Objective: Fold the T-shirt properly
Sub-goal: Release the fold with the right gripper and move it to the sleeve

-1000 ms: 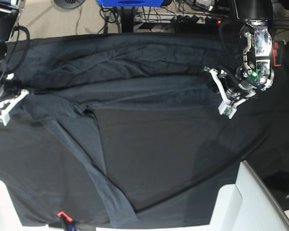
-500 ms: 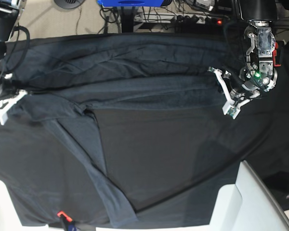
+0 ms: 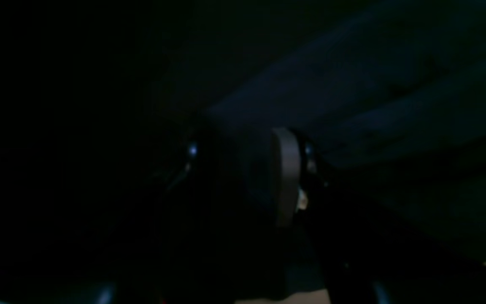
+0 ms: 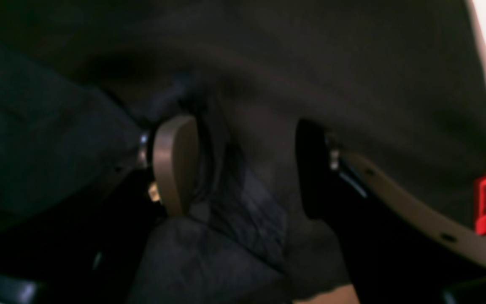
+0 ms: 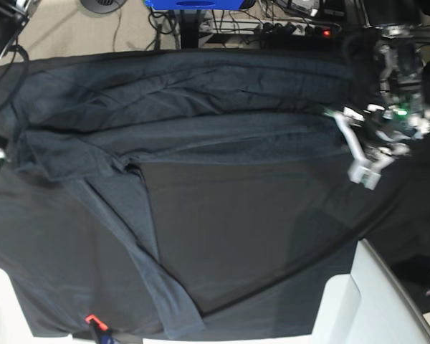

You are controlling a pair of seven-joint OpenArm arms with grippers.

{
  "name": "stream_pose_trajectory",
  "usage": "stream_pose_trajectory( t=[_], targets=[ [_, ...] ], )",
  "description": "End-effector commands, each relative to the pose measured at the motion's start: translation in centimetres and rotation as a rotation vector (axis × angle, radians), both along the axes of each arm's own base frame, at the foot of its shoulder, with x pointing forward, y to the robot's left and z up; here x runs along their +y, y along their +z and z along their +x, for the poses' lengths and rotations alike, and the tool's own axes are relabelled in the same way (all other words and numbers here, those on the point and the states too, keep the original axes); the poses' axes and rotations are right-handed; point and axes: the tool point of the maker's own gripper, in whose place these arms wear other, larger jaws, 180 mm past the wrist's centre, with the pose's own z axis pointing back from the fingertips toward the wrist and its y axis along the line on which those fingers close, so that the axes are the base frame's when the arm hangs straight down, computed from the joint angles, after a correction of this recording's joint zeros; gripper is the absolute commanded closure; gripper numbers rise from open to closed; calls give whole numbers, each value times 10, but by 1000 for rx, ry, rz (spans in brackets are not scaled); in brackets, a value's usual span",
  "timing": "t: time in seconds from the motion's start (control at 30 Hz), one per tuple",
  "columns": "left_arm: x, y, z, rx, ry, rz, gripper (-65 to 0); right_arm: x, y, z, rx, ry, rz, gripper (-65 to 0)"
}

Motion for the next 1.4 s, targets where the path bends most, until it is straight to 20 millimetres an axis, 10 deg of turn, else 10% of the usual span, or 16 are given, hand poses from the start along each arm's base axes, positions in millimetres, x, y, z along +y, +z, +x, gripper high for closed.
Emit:
stream_pose_trajectory(
  t=[0.0,0.2,0.6,1.37],
  targets=[
    [0,14,9,-45,-6,8,-194,6,16,13,-58,43,-22,-344],
    [-30,-18,6,9,25,-107,0,52,-7,25,-24,187,45,0],
    [-39,-63,-4,61,71,-205,0,47,-42,34,4,156,118,-3],
    [-29,-76,-13,107,95,-203,0,15,-81,39,-19,54,173,-5]
  ],
)
